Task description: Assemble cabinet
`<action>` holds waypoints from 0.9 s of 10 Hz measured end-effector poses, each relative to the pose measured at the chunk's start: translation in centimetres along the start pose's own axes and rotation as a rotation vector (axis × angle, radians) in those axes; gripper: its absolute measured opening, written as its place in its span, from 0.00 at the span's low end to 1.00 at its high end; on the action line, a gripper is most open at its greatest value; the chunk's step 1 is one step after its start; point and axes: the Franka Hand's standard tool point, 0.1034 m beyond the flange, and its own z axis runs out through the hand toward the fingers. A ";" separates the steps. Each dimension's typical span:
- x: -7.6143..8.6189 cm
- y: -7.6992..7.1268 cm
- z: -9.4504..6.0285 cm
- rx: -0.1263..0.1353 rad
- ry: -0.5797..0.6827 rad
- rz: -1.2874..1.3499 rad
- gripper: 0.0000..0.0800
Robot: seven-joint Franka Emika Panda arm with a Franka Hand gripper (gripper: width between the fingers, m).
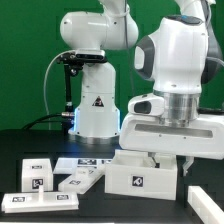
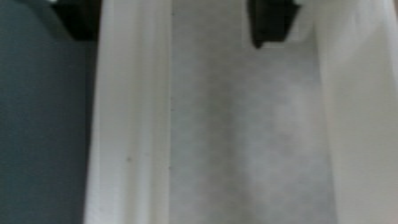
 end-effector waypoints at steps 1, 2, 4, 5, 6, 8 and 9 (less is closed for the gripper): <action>0.0 0.0 0.0 0.000 0.000 0.000 0.32; 0.0 0.0 0.0 0.001 0.000 0.000 0.15; 0.0 0.0 0.0 0.002 -0.001 0.005 0.11; 0.0 0.0 0.0 0.002 -0.001 0.005 0.11; 0.0 0.0 0.0 0.002 -0.001 0.005 0.11; 0.2 0.3 -0.9 0.006 -0.008 0.080 0.11; 0.6 0.6 -1.7 0.022 -0.001 0.146 0.11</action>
Offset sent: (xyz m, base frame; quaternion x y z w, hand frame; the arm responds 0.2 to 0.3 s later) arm 0.0000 0.0000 0.0000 0.0000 0.0000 0.0000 1.0000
